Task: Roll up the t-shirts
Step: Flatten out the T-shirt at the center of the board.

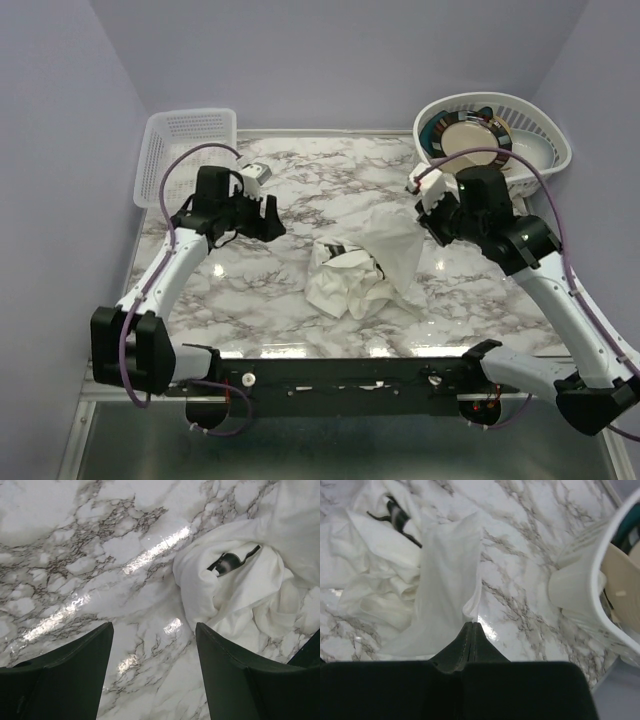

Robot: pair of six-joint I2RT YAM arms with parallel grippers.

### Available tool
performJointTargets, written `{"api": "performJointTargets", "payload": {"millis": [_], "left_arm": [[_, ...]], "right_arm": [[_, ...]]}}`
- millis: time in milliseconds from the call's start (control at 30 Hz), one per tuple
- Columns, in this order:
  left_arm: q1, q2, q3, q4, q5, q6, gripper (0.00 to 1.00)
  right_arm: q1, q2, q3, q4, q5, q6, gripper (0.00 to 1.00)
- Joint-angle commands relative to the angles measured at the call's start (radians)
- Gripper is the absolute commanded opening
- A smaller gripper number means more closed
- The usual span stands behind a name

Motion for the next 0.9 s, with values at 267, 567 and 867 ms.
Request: {"api": "performJointTargets", "payload": {"millis": [267, 567, 867], "left_arm": [[-0.082, 0.435, 0.184, 0.020, 0.129, -0.043, 0.77], [-0.220, 0.519, 0.173, 0.046, 0.349, 0.078, 0.79], [-0.320, 0.637, 0.224, 0.093, 0.270, 0.083, 0.69]], "right_arm": [[-0.230, -0.145, 0.025, 0.097, 0.264, 0.117, 0.01], [-0.243, -0.192, -0.038, 0.089, 0.244, 0.128, 0.01], [-0.243, -0.157, -0.052, 0.101, 0.161, 0.137, 0.00]]}}
